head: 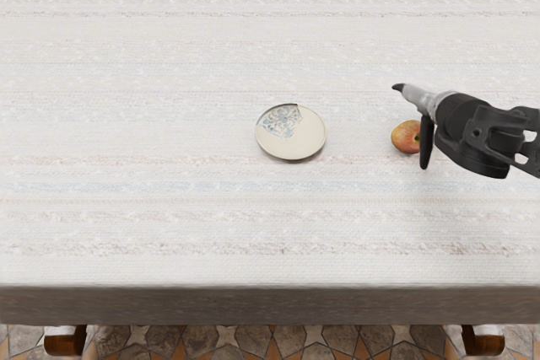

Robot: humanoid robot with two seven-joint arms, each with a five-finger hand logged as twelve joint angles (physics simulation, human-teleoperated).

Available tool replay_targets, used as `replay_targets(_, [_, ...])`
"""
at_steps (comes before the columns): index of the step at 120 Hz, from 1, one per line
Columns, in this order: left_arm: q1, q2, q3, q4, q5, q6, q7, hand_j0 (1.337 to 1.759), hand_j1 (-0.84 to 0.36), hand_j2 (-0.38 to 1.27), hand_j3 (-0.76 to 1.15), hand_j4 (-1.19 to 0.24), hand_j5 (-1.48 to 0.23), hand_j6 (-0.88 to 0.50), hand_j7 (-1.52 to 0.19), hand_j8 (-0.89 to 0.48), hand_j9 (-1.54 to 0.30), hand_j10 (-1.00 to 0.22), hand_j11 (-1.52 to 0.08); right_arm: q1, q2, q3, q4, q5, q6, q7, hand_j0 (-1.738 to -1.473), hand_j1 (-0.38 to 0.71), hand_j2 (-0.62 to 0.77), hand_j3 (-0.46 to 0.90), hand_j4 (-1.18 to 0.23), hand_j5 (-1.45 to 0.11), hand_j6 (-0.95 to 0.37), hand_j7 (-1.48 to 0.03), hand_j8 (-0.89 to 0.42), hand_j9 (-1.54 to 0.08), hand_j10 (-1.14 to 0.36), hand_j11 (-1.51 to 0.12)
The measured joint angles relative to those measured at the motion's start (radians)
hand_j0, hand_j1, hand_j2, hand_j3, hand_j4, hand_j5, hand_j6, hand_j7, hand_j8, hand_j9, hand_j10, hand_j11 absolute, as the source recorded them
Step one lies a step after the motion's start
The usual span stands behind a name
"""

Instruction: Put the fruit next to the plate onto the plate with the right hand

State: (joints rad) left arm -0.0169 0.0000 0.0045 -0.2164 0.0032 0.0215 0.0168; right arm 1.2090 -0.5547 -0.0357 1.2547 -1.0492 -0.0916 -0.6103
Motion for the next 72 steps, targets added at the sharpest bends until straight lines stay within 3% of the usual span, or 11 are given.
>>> replay_targets(38, [0.0,0.0,0.0,0.0,0.0,0.0,0.0,1.658,0.35,0.0,0.0,0.0,0.0,0.0,0.0,0.0,0.0,0.0,0.0,0.014,0.062,-0.053,-0.054,-0.011,0.001,-0.001,-1.658,-0.32,0.0,0.0,-0.03,-0.03,-0.03,-0.03,-0.03,-0.03,-0.03,-0.03])
replay_targets(72, [0.0,0.0,0.0,0.0,0.0,0.0,0.0,1.658,0.35,0.0,0.0,0.0,0.0,0.0,0.0,0.0,0.0,0.0,0.0,-0.001,0.077,-0.058,-0.072,-0.025,-0.028,-0.001,-1.658,-0.15,-0.03,0.0,-0.17,-0.21,-0.17,-0.21,-0.17,-0.21,-0.17,-0.21])
